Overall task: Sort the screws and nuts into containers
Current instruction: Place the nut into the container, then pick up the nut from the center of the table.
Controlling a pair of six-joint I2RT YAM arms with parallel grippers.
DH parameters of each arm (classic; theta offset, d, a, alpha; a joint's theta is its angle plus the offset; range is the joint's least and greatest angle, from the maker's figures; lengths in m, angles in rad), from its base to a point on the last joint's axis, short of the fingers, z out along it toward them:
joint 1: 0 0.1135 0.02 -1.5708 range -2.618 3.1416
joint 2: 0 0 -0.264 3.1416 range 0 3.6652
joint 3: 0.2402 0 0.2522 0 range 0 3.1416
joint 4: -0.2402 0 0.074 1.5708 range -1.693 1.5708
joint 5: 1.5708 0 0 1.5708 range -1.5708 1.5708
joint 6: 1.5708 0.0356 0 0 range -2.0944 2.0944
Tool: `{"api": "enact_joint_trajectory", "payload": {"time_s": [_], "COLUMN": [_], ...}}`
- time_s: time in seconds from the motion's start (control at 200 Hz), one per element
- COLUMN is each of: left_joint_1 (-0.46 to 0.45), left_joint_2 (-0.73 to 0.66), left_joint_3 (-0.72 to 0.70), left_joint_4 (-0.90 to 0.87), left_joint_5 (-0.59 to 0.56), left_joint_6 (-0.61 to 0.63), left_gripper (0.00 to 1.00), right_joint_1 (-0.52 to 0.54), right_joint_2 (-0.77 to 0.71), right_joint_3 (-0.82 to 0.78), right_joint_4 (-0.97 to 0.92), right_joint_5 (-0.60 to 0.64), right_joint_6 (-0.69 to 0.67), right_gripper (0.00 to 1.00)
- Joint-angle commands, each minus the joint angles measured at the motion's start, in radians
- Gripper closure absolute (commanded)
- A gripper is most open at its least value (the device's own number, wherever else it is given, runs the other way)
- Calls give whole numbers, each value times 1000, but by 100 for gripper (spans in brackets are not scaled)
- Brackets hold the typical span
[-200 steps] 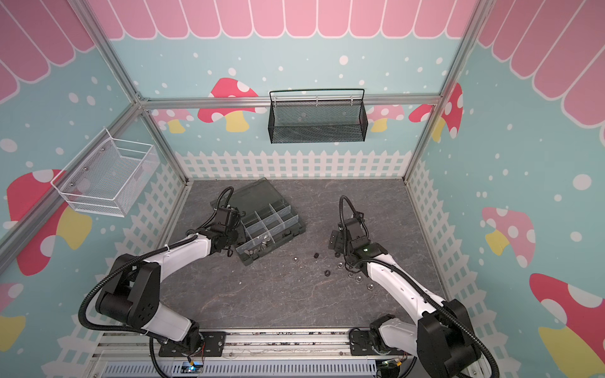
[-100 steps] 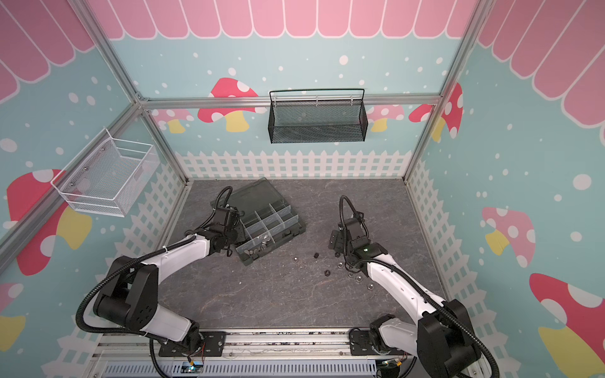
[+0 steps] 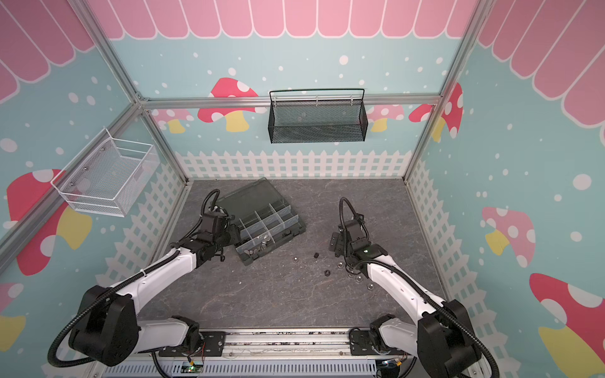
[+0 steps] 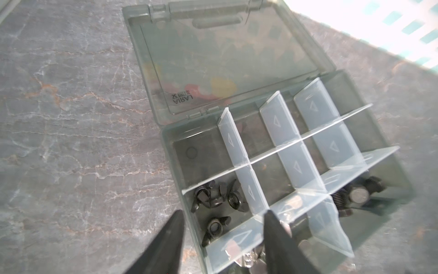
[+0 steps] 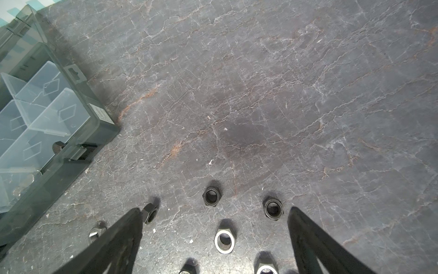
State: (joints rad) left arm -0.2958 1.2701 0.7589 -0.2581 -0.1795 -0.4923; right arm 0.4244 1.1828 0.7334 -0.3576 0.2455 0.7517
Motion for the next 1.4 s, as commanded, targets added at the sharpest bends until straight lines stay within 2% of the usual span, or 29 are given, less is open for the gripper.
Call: {"api": "enact_joint_trajectory", "payload": {"time_s": [0.0,0.085,0.105,0.305,0.515,0.665,0.926,1.171,1.396], "left_joint_1": [4,4,4,4,4,4,4,4,4], "left_joint_2": [-74,-129,-141,-237,-297,-328,-347,-342,-333], "left_joint_3": [-39,-68,-75,-125,-172,-202,-237,-250,-266], "left_joint_4": [-17,-23,-23,-30,-21,2,39,53,74], "left_joint_5": [-1,-3,-3,-14,-28,-28,-27,-3,19], "left_joint_6": [-43,-65,-72,-102,-109,-120,-132,-135,-147], "left_gripper": [27,2,0,0,0,0,0,0,0], "right_joint_1": [-6,-6,-5,-4,10,57,157,182,184], "right_joint_2": [-13,-3,0,23,63,100,273,483,562], "right_joint_3": [-21,-23,-22,-8,10,34,130,269,320], "right_joint_4": [-32,-36,-36,-34,-40,-56,-60,-83,-90], "right_joint_5": [-8,-34,-42,-92,-136,-142,-158,-208,-210], "right_joint_6": [25,17,13,-17,-29,-26,-21,-23,-16], "right_gripper": [3,3,3,0,9,15,26,41,42]}}
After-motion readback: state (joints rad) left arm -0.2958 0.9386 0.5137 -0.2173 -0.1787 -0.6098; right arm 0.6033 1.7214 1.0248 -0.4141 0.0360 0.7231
